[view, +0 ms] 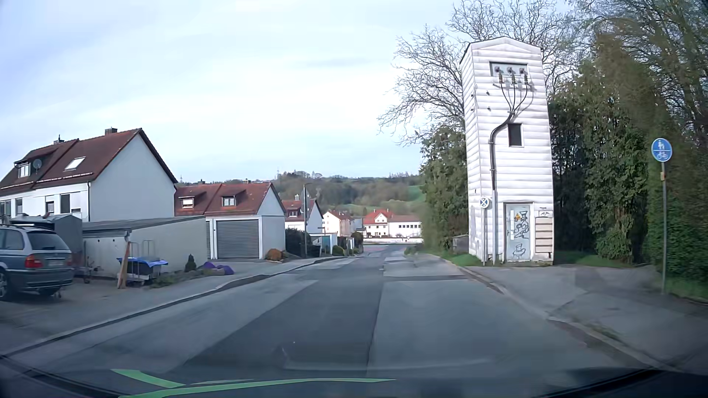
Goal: Follow the waypoints while adhering to traffic rules and regulations
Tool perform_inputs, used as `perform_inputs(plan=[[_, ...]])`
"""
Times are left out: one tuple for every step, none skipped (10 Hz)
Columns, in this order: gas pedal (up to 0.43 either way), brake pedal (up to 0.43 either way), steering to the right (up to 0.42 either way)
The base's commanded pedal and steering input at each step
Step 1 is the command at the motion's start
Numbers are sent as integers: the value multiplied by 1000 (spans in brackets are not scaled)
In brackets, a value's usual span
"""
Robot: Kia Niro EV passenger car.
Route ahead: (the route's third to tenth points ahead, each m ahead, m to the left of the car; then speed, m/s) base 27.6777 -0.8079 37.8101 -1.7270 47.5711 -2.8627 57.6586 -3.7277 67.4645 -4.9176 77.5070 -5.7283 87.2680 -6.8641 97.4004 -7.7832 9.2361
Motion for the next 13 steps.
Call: perform_inputs(plan=[[0, 91, 33], [0, 91, 30], [0, 98, 26], [0, 98, 25], [0, 98, 24], [0, 104, 22], [0, 98, 21], [0, 98, 21], [0, 98, 19], [0, 91, 15], [0, 98, 11], [0, 104, 11], [0, 104, 11]])
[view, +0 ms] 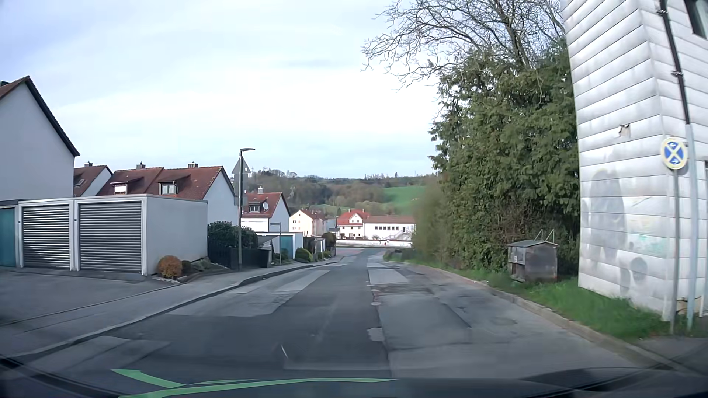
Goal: Follow the waypoints while adhering to traffic rules and regulations
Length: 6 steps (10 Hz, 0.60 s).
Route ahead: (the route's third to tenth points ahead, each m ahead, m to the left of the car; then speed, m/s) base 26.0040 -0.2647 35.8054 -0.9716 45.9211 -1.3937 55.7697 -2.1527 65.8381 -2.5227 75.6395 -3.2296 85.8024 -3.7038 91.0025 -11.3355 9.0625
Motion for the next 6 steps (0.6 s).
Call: perform_inputs(plan=[[0, 98, 11], [0, 104, 11], [0, 98, 11], [0, 98, 12], [0, 98, 15], [0, 98, 15]])
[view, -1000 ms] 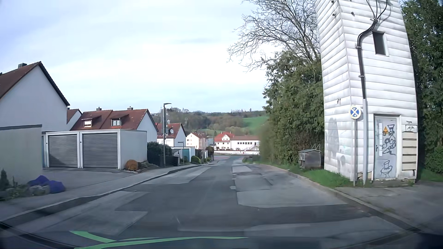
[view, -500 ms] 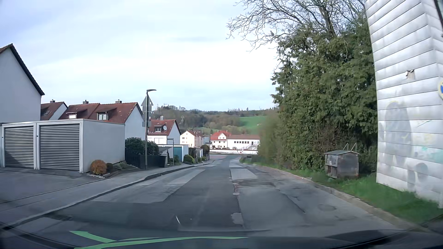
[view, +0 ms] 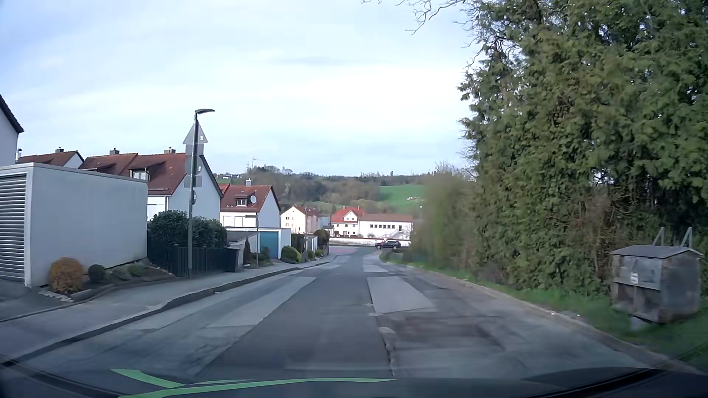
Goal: Follow the waypoints while adhering to traffic rules and regulations
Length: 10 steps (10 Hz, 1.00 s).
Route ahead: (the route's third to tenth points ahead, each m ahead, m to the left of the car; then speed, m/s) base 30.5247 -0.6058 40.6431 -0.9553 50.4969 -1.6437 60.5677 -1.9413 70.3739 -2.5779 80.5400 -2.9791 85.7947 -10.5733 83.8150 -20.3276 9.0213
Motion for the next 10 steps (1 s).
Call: perform_inputs(plan=[[0, 104, 14], [0, 104, 14], [0, 98, 15], [0, 98, 15], [0, 98, 14], [0, 98, 12], [0, 98, 10], [0, 104, 7], [0, 104, 6], [0, 104, 3]])
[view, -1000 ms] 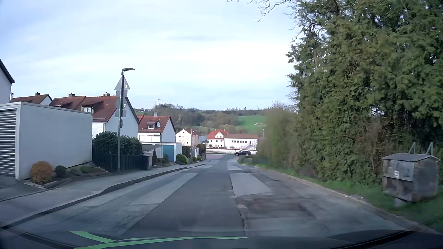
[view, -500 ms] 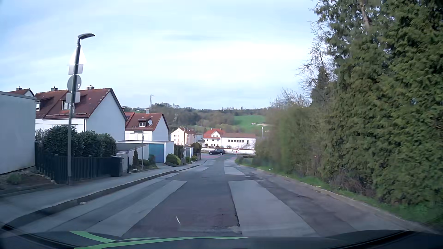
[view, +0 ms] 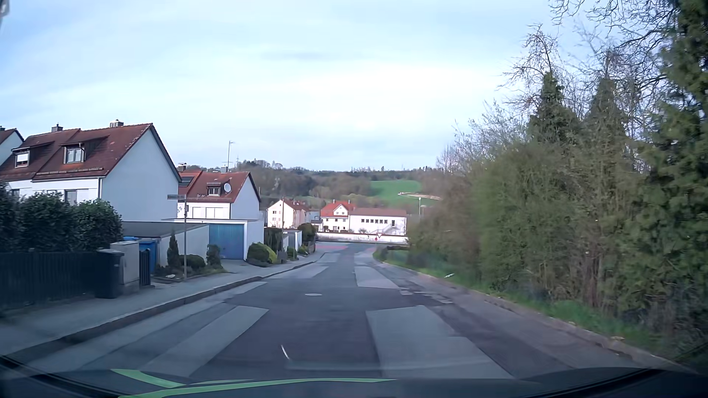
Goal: Follow the waypoints while adhering to traffic rules and regulations
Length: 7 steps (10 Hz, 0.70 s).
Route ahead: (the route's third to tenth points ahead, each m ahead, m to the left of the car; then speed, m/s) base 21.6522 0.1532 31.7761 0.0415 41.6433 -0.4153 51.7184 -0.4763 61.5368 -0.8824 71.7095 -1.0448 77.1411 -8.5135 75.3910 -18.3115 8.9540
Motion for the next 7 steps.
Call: perform_inputs(plan=[[0, 110, 0], [0, 110, 0], [0, 122, 0], [0, 122, 0], [0, 122, 0], [0, 122, 1], [0, 116, 2]])
